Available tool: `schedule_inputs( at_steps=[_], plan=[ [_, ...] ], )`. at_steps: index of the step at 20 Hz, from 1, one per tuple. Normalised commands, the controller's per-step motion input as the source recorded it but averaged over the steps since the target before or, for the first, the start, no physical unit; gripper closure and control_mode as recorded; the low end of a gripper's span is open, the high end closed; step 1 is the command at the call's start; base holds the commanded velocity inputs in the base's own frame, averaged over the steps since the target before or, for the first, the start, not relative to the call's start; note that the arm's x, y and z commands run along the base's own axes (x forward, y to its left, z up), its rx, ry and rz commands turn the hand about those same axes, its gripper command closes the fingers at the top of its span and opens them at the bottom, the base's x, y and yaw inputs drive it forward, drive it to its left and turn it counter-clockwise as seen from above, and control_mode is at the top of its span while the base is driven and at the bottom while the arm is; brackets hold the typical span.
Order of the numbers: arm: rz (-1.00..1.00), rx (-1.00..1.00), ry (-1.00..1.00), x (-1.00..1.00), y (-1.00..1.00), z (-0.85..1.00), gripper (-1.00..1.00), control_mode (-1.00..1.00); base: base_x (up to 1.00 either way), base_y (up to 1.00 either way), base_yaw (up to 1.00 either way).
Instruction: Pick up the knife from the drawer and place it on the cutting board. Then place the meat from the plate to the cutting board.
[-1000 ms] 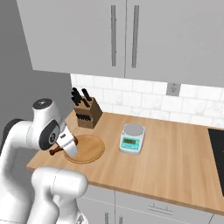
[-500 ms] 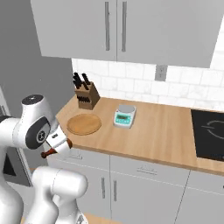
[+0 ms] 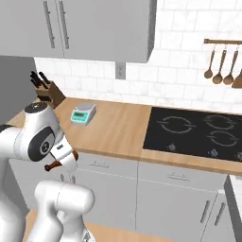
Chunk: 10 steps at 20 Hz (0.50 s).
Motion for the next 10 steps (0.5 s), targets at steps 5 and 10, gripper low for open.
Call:
schedule_inputs(
  at_steps=[5,10],
  plan=[
    [0.0,0.0,0.0,0.0,0.0,0.0,1.0,1.0,-0.42,-1.0,-0.05],
    [0.0,0.0,0.0,0.0,0.0,0.0,1.0,1.0,-0.82,-0.93,0.0]
  ],
)
